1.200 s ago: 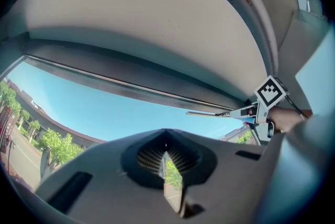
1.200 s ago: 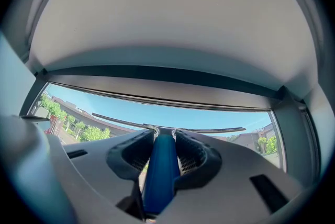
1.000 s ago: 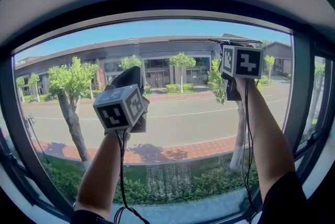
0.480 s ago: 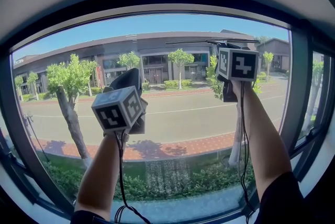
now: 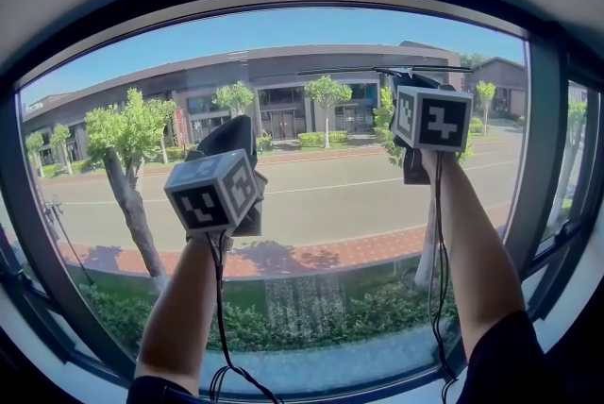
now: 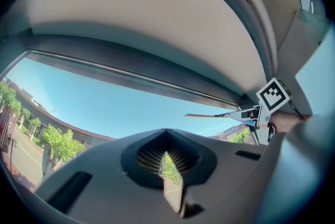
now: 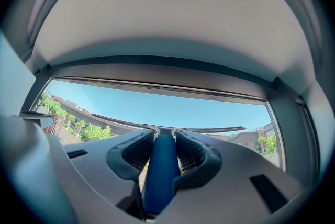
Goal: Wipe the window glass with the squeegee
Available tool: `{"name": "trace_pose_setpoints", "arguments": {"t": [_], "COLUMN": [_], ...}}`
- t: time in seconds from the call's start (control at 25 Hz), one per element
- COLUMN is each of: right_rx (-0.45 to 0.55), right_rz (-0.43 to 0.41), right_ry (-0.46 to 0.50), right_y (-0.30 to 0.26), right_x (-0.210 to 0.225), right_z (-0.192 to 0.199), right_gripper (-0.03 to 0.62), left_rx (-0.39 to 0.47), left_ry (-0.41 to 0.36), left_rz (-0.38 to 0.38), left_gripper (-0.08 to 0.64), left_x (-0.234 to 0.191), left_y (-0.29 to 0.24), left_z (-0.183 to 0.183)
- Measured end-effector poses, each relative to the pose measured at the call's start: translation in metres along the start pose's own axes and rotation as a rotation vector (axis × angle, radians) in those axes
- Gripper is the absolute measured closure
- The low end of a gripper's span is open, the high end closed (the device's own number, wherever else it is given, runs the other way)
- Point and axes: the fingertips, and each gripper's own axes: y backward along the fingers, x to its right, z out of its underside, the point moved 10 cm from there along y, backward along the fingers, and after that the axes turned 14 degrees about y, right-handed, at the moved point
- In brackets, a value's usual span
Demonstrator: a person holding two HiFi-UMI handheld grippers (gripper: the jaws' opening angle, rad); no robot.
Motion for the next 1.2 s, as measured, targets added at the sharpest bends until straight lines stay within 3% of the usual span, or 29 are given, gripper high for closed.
{"name": "trace_pose_setpoints", "arguments": {"t": [1.2], "right_rx": [-0.055], "right_rz": [-0.016], "right_ry": [-0.008], "right_y": [0.037], "right_x": [-0.031], "right_z": [0.063], "right_gripper": [0.462], "left_rx": [-0.054], "left_ry": [0.002], "left_rz": [-0.018], "left_gripper": [0.558], "left_x": [-0.003], "left_y": [0.028], "left_z": [0.032]}}
